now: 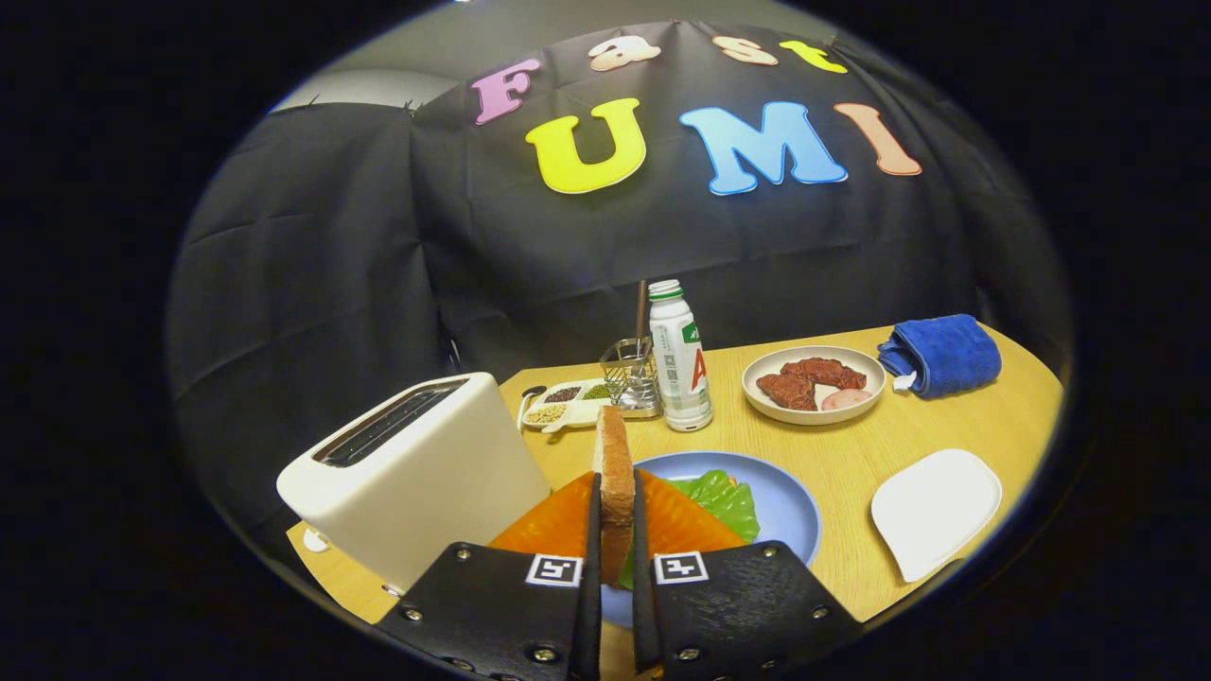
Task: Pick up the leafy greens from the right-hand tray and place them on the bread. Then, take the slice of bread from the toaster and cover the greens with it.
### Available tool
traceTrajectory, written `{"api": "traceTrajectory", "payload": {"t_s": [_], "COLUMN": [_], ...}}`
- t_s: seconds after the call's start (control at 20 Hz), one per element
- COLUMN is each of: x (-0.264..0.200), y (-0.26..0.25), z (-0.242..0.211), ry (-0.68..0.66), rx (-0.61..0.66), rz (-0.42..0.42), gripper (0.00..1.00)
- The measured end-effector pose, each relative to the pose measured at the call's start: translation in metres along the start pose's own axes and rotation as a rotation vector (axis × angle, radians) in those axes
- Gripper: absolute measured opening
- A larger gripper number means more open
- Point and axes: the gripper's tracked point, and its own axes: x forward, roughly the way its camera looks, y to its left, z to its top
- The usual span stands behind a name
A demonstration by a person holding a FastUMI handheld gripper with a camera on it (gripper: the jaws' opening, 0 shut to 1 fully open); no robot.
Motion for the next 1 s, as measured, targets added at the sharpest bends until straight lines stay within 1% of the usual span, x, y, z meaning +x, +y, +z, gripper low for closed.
{"api": "traceTrajectory", "payload": {"t_s": [0.1,0.2,0.25,0.4,0.5,0.7,0.8,1.0], "x": [0.001,0.000,0.002,0.000,-0.001,-0.002,-0.003,-0.002], "y": [-0.011,-0.019,-0.022,-0.028,-0.033,-0.037,-0.043,-0.047], "z": [-0.004,-0.003,-0.004,-0.005,-0.005,-0.011,-0.010,-0.015], "ry": [0.007,0.009,0.009,0.007,0.006,0.017,0.023,0.036], "rx": [-0.004,-0.002,-0.012,-0.071,-0.115,-0.148,-0.191,-0.227], "rz": [-0.015,-0.026,-0.032,-0.041,-0.054,-0.060,-0.077,-0.080], "gripper": [0.19,0.19,0.24,0.24,0.30,0.30,0.36,0.36]}}
